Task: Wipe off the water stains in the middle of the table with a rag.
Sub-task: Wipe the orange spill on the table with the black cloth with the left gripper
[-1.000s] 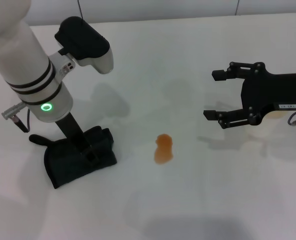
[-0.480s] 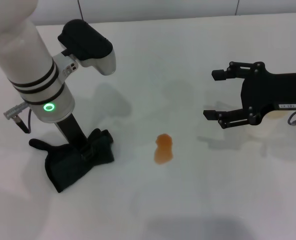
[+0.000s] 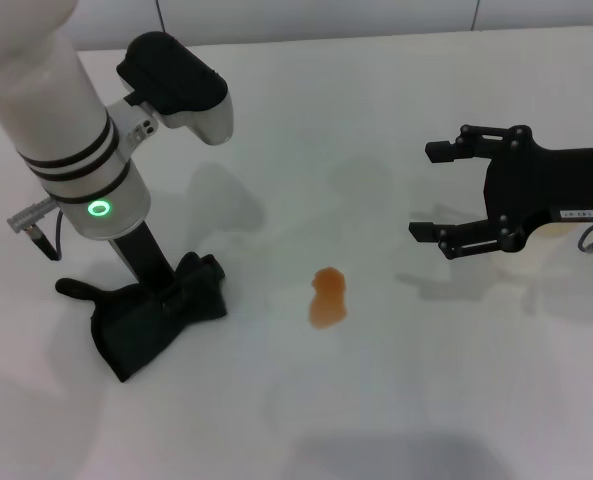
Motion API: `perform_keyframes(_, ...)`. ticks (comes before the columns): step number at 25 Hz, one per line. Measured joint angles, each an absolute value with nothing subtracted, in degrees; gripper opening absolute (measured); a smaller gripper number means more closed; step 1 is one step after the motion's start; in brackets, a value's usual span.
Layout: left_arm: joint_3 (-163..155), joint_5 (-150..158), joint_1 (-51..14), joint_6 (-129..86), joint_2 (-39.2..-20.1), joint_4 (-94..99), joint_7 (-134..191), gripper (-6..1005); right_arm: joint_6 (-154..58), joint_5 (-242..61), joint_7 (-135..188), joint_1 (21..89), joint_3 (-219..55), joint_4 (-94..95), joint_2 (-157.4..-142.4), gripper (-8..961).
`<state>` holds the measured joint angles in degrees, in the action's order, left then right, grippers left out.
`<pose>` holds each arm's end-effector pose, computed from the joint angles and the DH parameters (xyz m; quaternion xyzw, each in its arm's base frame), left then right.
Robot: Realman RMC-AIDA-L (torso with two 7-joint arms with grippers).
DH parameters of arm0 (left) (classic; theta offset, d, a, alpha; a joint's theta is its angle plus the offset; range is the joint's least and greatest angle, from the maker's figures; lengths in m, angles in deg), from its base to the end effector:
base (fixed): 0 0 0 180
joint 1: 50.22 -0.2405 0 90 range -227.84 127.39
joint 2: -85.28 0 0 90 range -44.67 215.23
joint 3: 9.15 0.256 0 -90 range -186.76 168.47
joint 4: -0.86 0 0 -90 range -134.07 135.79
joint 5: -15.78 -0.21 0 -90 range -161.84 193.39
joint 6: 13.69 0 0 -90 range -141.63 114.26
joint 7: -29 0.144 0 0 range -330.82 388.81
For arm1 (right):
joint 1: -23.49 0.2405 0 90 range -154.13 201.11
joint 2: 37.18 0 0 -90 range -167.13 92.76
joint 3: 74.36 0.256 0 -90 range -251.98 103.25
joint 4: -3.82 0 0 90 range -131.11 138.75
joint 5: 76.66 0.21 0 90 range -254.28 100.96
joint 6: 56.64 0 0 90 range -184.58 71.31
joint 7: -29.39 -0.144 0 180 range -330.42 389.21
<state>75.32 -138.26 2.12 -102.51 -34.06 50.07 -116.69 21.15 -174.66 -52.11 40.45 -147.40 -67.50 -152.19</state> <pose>-0.1809 0.3692 -0.0494 -0.8926 -0.2952 0.3286 0.0900 0.2033 0.3260 0.0296 -0.9697 -0.0017 0.1603 0.1843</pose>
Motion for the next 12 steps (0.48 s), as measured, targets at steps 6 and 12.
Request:
perform_keyframes(6, 74.54, -137.90, 2.18, -101.68, -33.99, 50.61, -117.21, 98, 21.15, -174.74, -52.01, 40.47, -147.40, -67.50, -152.15, 869)
perform_keyframes(12, 72.57, -136.28, 0.55, -94.75, -34.13, 53.80, -119.64, 98, 21.15, -174.62, -51.99, 40.42, -147.40, -67.47, -152.14, 869)
